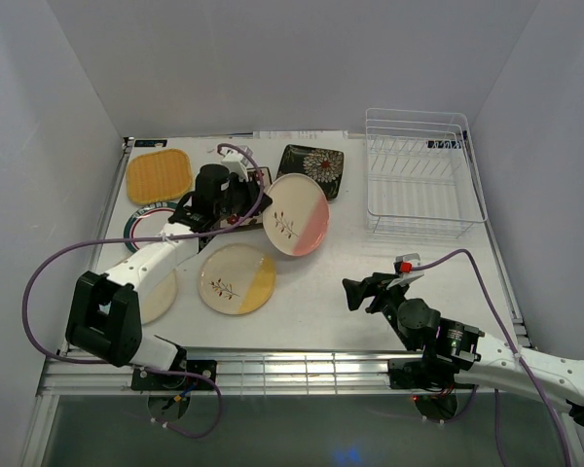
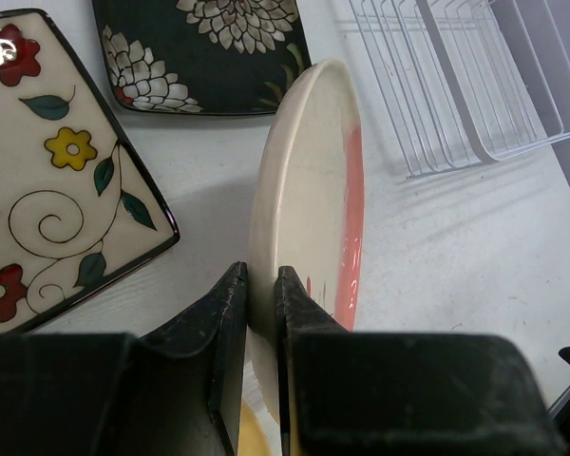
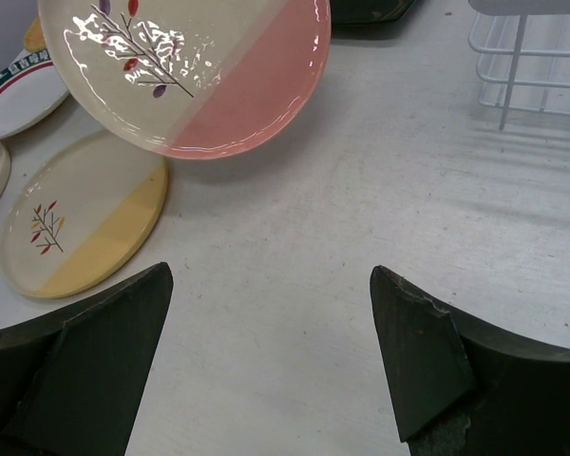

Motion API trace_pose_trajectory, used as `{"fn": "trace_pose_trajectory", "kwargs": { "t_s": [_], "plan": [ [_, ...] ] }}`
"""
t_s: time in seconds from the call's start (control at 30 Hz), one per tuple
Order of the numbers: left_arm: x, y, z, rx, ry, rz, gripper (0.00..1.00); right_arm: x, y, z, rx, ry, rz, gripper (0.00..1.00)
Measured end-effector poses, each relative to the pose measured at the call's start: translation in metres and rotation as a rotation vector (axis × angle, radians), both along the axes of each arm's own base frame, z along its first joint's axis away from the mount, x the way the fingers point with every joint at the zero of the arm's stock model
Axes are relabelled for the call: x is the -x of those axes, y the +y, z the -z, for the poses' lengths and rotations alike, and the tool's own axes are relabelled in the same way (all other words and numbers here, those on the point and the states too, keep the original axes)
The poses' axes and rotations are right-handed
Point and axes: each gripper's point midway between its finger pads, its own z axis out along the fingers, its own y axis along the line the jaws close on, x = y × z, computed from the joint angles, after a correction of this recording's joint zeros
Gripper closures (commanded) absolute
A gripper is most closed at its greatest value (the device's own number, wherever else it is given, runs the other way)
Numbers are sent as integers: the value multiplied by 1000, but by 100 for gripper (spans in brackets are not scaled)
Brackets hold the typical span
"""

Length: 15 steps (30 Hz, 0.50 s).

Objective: Load the plates into the dish rack
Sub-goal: Pick up the plate at the center of the board.

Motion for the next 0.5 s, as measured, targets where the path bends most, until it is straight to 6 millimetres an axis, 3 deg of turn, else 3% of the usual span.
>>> {"fn": "trace_pose_trajectory", "kwargs": {
  "t_s": [0.27,0.5],
  "plan": [
    [-14,-15,-8,-42,14,-17,100,-3,-6,2,0,5,39,10],
    [-37,-23,-44,-48,-32,-58,100,-7,-19,10,13,24,117,10]
  ]
}}
